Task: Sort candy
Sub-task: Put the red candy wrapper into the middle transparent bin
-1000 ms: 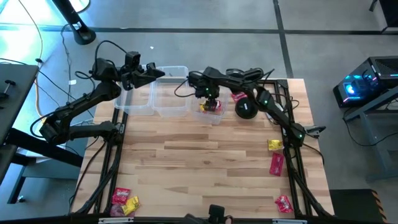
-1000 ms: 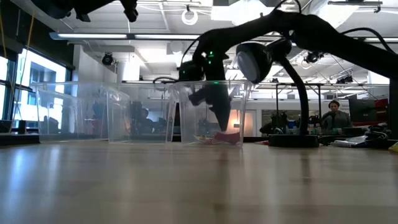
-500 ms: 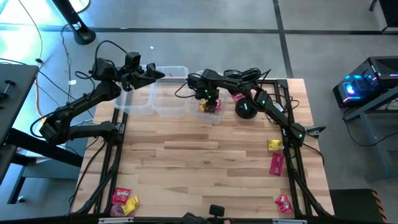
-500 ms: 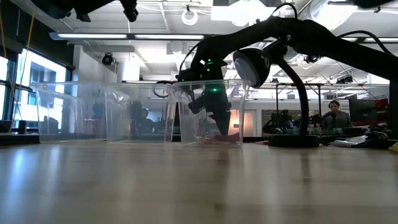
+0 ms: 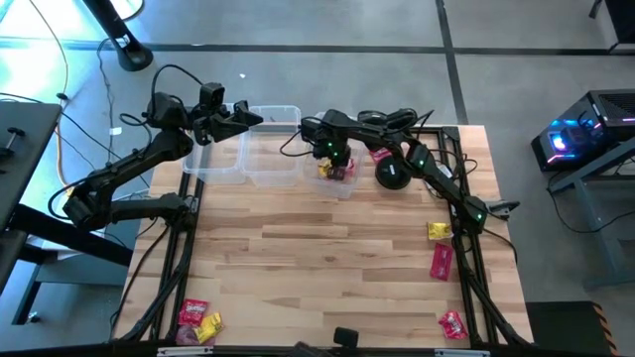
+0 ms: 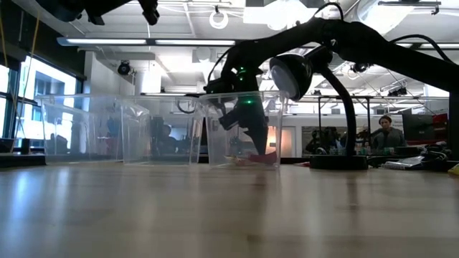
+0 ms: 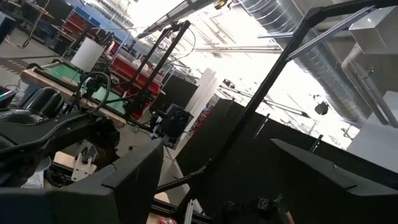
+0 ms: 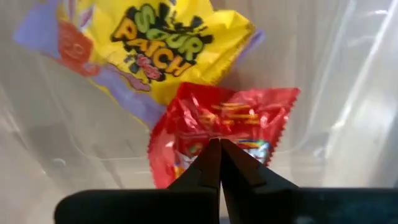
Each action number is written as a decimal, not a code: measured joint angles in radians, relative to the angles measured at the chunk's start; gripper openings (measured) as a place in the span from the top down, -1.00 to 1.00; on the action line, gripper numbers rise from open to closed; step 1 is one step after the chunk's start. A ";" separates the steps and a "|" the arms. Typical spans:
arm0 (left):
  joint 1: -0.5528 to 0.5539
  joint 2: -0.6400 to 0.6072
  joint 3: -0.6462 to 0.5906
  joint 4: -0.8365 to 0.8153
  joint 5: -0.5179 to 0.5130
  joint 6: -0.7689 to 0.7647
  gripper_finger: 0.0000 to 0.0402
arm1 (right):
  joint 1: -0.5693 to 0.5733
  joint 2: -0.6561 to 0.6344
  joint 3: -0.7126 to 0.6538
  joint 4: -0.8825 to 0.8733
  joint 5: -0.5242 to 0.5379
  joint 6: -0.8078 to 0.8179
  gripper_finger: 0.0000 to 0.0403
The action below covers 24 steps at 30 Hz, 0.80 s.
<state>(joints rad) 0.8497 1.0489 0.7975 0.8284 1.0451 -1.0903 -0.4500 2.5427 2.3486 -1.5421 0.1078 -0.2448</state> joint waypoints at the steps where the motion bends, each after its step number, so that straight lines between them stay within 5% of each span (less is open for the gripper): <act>1: 0.000 0.000 0.000 0.000 0.000 -0.003 -0.42 | 0.000 -0.011 -0.005 0.002 0.004 0.000 1.00; 12: 0.000 0.000 0.000 0.000 0.000 -0.004 -0.42 | -0.011 -0.046 -0.022 0.107 -0.022 0.109 0.90; 24: 0.001 0.000 0.000 -0.001 0.000 -0.008 -0.42 | -0.016 -0.006 -0.024 0.072 -0.033 0.109 -0.20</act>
<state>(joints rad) 0.8505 1.0489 0.7975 0.8276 1.0451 -1.0985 -0.4656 2.5365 2.3241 -1.4703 0.0746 -0.1356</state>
